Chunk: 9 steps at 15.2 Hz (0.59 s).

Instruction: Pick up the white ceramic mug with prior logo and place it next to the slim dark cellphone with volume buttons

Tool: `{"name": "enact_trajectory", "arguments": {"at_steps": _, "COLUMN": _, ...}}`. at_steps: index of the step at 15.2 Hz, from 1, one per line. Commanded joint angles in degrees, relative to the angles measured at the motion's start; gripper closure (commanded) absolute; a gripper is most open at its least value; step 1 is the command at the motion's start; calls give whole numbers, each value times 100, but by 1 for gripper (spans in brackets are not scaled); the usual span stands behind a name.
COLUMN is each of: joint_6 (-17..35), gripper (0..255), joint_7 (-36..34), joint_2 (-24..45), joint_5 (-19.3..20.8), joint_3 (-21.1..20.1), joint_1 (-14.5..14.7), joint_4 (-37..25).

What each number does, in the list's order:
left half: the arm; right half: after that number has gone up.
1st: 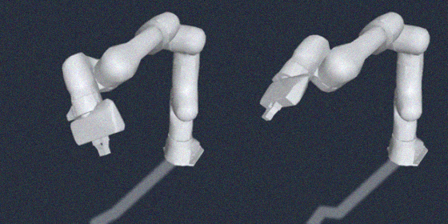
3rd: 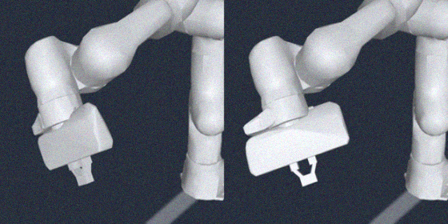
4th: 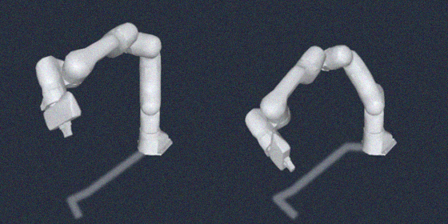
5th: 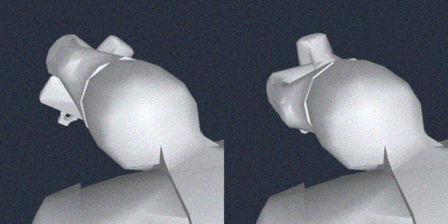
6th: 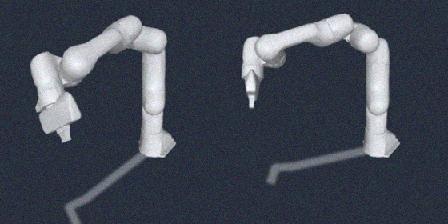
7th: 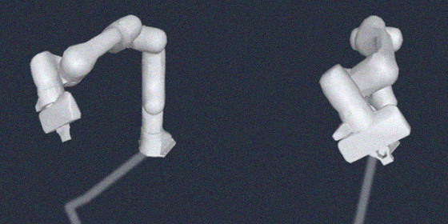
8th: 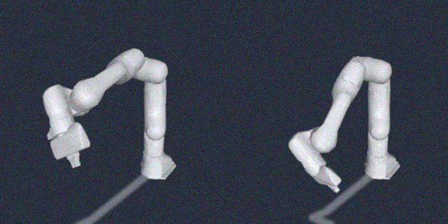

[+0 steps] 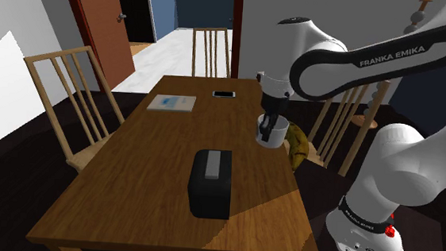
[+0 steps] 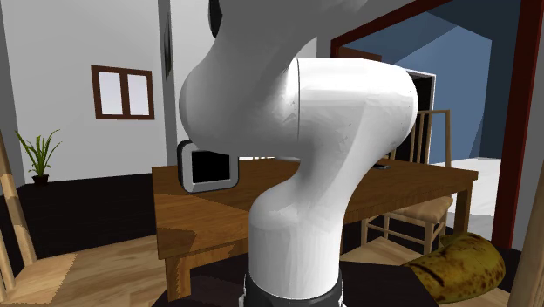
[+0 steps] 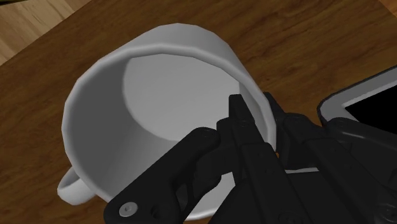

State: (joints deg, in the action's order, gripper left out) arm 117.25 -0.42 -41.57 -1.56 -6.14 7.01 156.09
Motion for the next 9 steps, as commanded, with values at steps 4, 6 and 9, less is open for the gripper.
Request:
{"name": "enact_trajectory", "arguments": {"at_steps": 4, "joint_6": -428, "gripper": 255, "joint_7": 19, "joint_2": -116, "joint_5": 14, "joint_3": 28, "joint_1": -6, "joint_4": -310}}
{"name": "enact_trajectory", "arguments": {"at_steps": 6, "joint_6": -595, "gripper": 255, "joint_7": 25, "joint_2": -146, "joint_5": 19, "joint_3": 37, "joint_1": -9, "joint_4": -448}}
{"name": "enact_trajectory", "arguments": {"at_steps": 9, "joint_6": -805, "gripper": 255, "joint_7": 32, "joint_2": -174, "joint_5": 26, "joint_3": 48, "joint_1": -13, "joint_4": -629}}
